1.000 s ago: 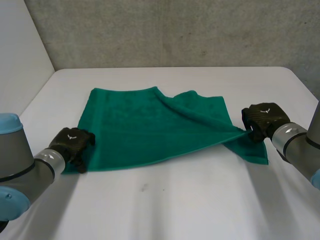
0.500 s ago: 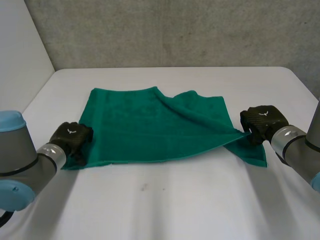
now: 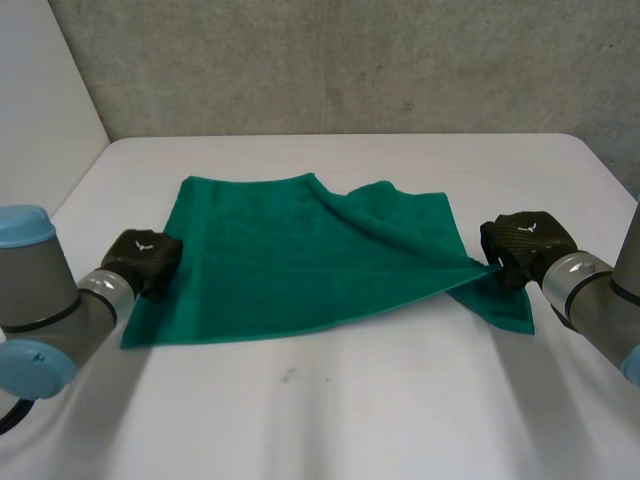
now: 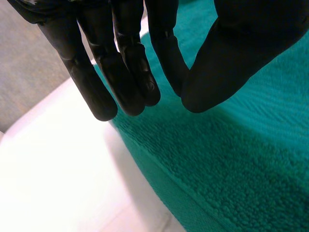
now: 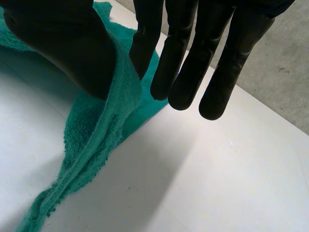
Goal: Fold the towel.
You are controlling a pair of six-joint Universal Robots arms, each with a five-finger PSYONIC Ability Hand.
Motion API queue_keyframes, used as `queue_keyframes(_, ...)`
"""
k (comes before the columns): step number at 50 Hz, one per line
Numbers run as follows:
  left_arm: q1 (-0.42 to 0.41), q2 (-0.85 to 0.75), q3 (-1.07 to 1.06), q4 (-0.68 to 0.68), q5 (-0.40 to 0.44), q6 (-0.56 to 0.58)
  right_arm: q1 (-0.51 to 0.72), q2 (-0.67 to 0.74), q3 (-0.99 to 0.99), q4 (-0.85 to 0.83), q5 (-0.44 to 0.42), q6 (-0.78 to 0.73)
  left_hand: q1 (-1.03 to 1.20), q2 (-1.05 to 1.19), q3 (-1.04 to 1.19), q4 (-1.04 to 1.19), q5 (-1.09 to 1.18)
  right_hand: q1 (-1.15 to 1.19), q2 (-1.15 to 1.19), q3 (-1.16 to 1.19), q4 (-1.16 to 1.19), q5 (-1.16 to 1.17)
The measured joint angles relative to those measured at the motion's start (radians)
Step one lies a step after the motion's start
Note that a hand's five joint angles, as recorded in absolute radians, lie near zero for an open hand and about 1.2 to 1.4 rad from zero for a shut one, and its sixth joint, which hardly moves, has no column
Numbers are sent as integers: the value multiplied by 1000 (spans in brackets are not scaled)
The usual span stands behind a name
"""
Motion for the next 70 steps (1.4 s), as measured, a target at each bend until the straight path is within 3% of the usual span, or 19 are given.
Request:
queue_keyframes(2,1,26,-17,-1,4,-1,0,0,-1,0,0,0,-131,-123,-127,-128,-108,0,0,0,0,0)
queue_keyframes(3,1,41,-30,-3,8,-2,0,0,-1,0,0,0,-343,-322,-323,-326,-294,0,0,0,0,0)
queue_keyframes(5,1,75,-64,-7,19,-2,0,0,-2,0,0,0,-492,-506,-502,-509,-465,0,0,0,0,0)
queue_keyframes(7,1,98,-94,-11,30,-2,0,0,-2,0,0,0,-491,-523,-522,-530,-486,1,0,0,0,0)
queue_keyframes(19,22,140,-209,-20,82,7,1,0,-1,0,0,-1,-492,-526,-524,-531,-489,0,0,0,0,0)
queue_keyframes(36,50,53,-155,-9,79,12,0,1,1,-2,-1,-2,-498,-543,-543,-551,-507,0,0,0,0,0)
queue_keyframes(55,71,108,-181,-87,82,6,0,6,3,-8,0,-6,-582,-626,-622,-633,-595,0,0,0,0,0)
queue_keyframes(70,94,64,-152,-67,82,10,0,11,3,-11,0,-9,-575,-615,-618,-620,-576,0,0,0,0,0)
